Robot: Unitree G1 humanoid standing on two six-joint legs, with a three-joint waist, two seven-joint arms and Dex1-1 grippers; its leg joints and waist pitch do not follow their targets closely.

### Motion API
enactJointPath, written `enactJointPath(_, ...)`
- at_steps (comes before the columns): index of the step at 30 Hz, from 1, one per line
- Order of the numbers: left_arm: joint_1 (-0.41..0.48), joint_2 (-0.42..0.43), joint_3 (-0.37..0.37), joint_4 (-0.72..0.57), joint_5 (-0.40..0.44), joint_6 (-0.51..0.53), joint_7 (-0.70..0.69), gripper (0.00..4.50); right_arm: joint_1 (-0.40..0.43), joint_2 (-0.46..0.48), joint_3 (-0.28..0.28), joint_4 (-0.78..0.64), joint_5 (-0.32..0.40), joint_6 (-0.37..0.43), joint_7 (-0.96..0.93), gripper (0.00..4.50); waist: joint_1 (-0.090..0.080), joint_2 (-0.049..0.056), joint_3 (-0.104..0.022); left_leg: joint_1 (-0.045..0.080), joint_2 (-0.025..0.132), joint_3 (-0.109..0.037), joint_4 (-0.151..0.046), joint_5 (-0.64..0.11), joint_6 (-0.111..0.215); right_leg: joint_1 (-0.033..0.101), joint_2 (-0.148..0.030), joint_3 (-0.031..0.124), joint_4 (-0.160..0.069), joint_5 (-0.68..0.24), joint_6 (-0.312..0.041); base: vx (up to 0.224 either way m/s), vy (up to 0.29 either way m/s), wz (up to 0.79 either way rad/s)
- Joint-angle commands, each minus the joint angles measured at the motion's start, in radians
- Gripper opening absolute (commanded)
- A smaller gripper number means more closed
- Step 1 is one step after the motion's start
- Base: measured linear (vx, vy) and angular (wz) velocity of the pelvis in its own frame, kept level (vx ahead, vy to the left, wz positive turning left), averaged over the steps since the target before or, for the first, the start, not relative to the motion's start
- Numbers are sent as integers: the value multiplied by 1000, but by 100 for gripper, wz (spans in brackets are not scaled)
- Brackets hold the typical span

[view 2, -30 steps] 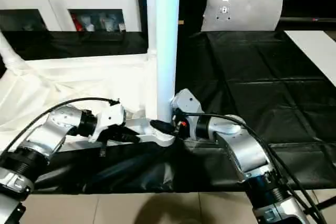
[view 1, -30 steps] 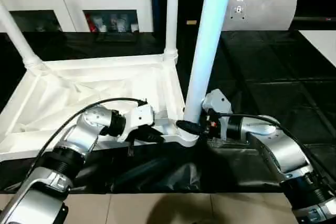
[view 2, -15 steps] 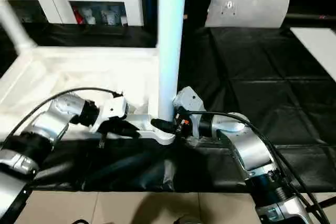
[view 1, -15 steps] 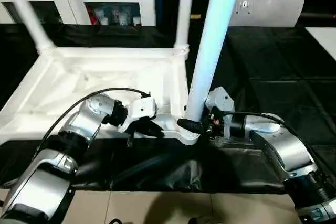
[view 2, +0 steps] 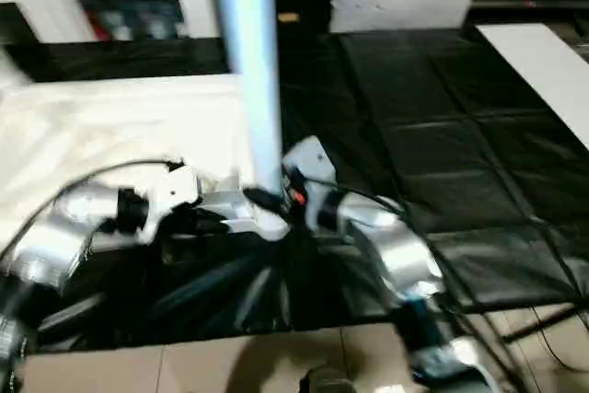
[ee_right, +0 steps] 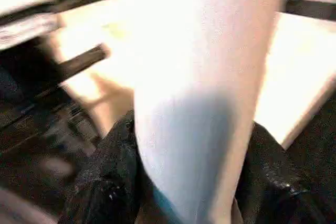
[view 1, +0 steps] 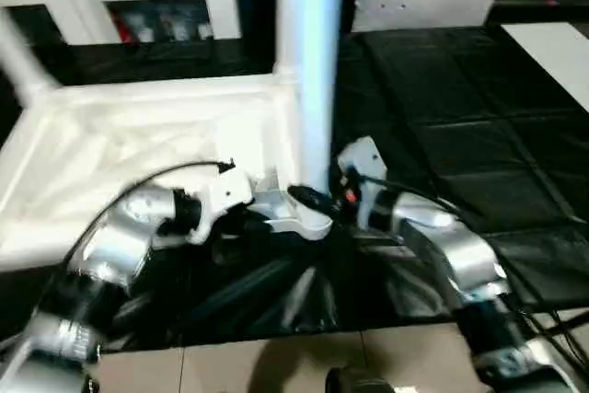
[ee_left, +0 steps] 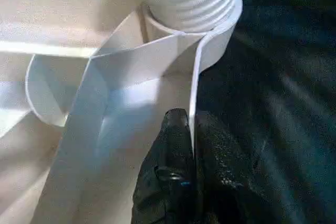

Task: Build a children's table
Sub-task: Insert table leg to table base

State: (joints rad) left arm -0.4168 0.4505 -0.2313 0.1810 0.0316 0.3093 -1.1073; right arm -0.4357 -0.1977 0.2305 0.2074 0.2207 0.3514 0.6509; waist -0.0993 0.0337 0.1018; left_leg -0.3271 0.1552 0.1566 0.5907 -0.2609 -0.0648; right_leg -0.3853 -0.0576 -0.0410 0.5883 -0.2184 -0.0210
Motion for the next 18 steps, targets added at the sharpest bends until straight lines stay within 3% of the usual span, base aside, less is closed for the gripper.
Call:
enactJointPath(1, 49, -40, 7, -111, -9, 113, 81, 0, 53, -3, 13, 199, -100, 89, -99, 191, 4, 3, -15, -22, 86, -35, -105, -232, 37, 19, -95, 69, -86, -366, -236, 0, 0, 0)
enactJointPath(3, 65, -70, 8, -165, 5, 173, 131, 0, 37, 17, -5, 230, -103, 72, -134, 191, 6, 2, -20, -27, 81, -27, -100, -140, 58, 27, -88, 62, -76, -224, -266, 0, 0, 0)
enactJointPath(4, 70, -82, 7, -189, 12, 202, 155, 0, 31, 24, -11, 242, -103, 64, -148, 191, 3, 3, -23, -27, 83, -25, -97, -92, 70, 33, -94, 62, -69, -142, -293, 0, 0, 0)
enactJointPath(5, 69, -101, 4, -211, 20, 234, 191, 0, 24, 34, -18, 252, -97, 46, -154, 191, 5, 5, -23, -28, 81, -24, -96, -69, 78, 34, -92, 59, -68, -112, -298, 0, 0, 0)
enactJointPath(6, 66, -104, 3, -211, 20, 234, 196, 0, 24, 36, -18, 251, -92, 40, -148, 191, 9, -1, -26, -26, 80, -21, -93, -32, 98, 38, -90, 56, -64, -52, -313, 0, 0, 0)
enactJointPath(9, 56, -92, -11, -201, 49, 216, 216, 0, 33, 44, -24, 228, -64, 17, -122, 191, 14, -6, -27, -25, 80, -20, -91, -36, 120, 40, -93, 56, -64, -41, -317, 0, 0, 0)
enactJointPath(14, 58, -46, -20, -194, 57, 154, 193, 0, 47, 50, -61, 187, -30, -42, -94, 191, 19, -3, -32, -22, 81, -18, -88, -54, 116, 40, -94, 57, -65, -68, -310, 0, 0, 0)
enactJointPath(15, 59, -26, -22, -180, 54, 93, 175, 0, 50, 62, -112, 151, 22, -63, -81, 191, 22, -4, -40, -22, 79, -17, -83, 6, 133, 46, -93, 58, -56, 9, -319, 0, 0, 0)
enactJointPath(17, 58, -17, -20, -164, 43, 46, 156, 0, 54, 64, -142, 123, 54, -73, -69, 191, 25, -4, -45, -22, 77, -16, -77, 65, 157, 48, -92, 57, -46, 87, -327, 0, 0, 0)
enactJointPath(18, 54, -3, -16, -134, 22, -11, 121, 0, 64, 63, -185, 68, 111, -73, -39, 191, 31, -4, -56, -20, 73, -13, -64, 175, 204, 49, -88, 56, -29, 227, -340, 0, 0, 0)
